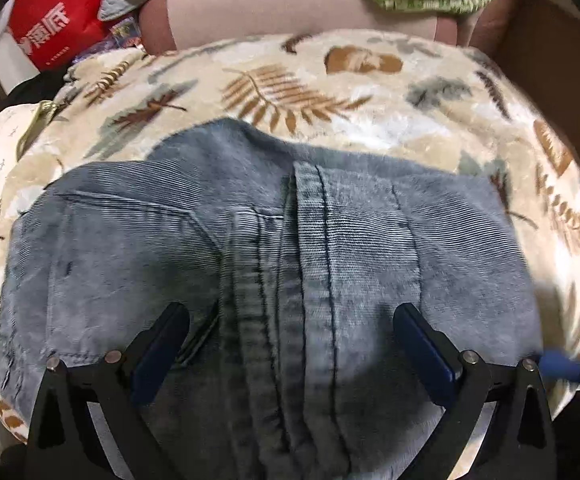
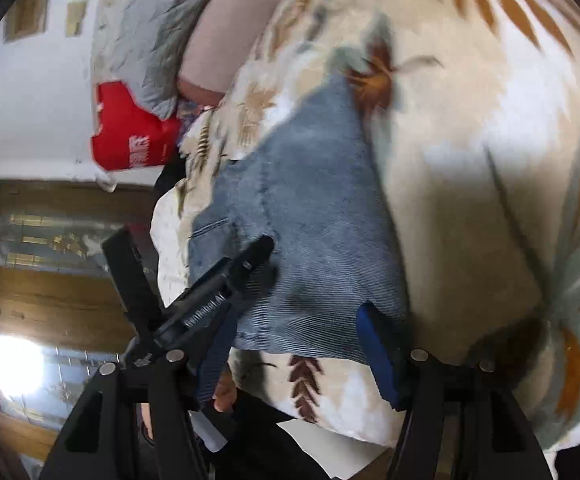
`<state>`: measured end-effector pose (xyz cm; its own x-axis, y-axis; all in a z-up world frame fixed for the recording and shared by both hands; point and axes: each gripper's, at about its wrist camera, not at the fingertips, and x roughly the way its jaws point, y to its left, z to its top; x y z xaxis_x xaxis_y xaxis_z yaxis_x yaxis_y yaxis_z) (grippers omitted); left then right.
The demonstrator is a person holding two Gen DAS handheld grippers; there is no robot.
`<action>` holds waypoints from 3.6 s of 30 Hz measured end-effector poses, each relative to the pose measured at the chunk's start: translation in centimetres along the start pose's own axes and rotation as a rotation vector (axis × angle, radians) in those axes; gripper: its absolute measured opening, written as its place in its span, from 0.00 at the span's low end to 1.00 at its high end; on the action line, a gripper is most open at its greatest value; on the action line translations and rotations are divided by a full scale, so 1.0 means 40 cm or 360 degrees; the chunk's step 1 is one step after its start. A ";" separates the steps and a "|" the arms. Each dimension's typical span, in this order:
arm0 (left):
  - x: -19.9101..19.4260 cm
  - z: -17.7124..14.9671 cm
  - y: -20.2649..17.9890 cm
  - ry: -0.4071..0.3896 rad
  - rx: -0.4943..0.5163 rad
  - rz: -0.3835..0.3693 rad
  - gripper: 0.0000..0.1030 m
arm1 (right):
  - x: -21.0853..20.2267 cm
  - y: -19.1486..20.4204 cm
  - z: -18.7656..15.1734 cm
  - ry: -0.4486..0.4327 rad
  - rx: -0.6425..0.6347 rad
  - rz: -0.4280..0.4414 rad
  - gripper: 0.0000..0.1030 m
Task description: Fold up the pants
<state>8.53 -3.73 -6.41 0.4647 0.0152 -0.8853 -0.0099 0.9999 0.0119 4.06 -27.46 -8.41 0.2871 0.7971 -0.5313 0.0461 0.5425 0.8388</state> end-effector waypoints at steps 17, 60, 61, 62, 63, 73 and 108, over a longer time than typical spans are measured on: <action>0.007 -0.076 0.013 -0.0016 0.0051 -0.0008 1.00 | 0.043 0.053 0.173 -0.0090 -0.0017 0.0041 0.64; -0.034 -0.079 0.038 -0.0035 -0.0053 -0.0041 1.00 | -0.002 0.036 -0.032 -0.0179 -0.0272 -0.0119 0.75; -0.048 -0.081 0.047 -0.0065 -0.0068 -0.0032 1.00 | -0.004 0.043 -0.035 -0.0174 -0.0285 -0.0072 0.75; -0.056 -0.082 0.053 -0.0080 -0.0079 -0.0025 1.00 | 0.004 0.051 -0.032 -0.0158 -0.0290 -0.0048 0.76; -0.066 -0.084 0.059 -0.0094 -0.0095 -0.0022 1.00 | 0.016 0.047 -0.033 -0.0120 -0.0294 -0.0061 0.76; -0.202 -0.201 0.152 -0.0309 -0.0183 -0.0136 1.00 | 0.015 0.097 -0.043 -0.0077 -0.0383 -0.0277 0.76; -0.030 -0.114 0.560 -0.0146 -0.0605 0.0178 1.00 | 0.683 0.471 0.284 0.0265 -0.1310 -0.1152 0.02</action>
<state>3.71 18.62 -7.23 0.5190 0.1413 -0.8430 -0.3837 0.9198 -0.0820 23.64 1.52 -5.79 0.3142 0.2127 -0.9252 -0.5166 0.8560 0.0214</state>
